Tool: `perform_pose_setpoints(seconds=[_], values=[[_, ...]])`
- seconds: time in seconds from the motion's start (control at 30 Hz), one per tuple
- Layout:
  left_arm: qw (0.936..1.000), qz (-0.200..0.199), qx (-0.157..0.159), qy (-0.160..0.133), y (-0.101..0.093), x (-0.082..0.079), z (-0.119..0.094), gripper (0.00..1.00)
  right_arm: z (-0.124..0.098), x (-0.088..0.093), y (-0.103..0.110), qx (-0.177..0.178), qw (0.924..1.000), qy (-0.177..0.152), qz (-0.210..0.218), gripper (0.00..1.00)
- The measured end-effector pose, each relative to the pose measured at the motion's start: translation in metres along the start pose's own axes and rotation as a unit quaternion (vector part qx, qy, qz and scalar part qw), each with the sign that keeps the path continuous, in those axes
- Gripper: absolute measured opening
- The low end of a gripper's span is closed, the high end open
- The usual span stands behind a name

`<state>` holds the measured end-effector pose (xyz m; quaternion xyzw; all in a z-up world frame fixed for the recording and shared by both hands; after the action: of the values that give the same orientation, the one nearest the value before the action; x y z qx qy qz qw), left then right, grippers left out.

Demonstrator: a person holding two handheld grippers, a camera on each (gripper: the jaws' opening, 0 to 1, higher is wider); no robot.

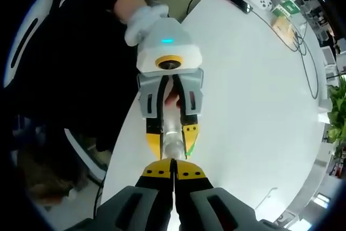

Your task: Clamp pump bottle remove cover press pump head put on cover

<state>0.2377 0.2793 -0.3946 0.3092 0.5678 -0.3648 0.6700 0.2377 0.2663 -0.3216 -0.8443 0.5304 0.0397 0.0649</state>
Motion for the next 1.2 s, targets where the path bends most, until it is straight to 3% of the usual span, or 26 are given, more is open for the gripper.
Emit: perform_pose_setpoints(seconds=[1.2], values=[[1.0000,0.000,0.001,0.000,0.0005,0.0003,0.0000,0.15,-0.0006,0.0008,-0.0008,-0.010,0.9998,-0.008,0.016,0.00]])
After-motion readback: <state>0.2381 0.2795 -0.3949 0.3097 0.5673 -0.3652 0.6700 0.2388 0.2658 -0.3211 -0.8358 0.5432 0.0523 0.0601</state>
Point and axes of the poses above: the point that each gripper's makers call its tool centre point, and the gripper's own axes: z roughly forward along the fingers, y roughly to its left, x roughly out of its underside, the point moved 4 cm from there along -z, roughly backward along the fingers, and after that the axes turned 6 degrees about -y, right-handed, at the moved point
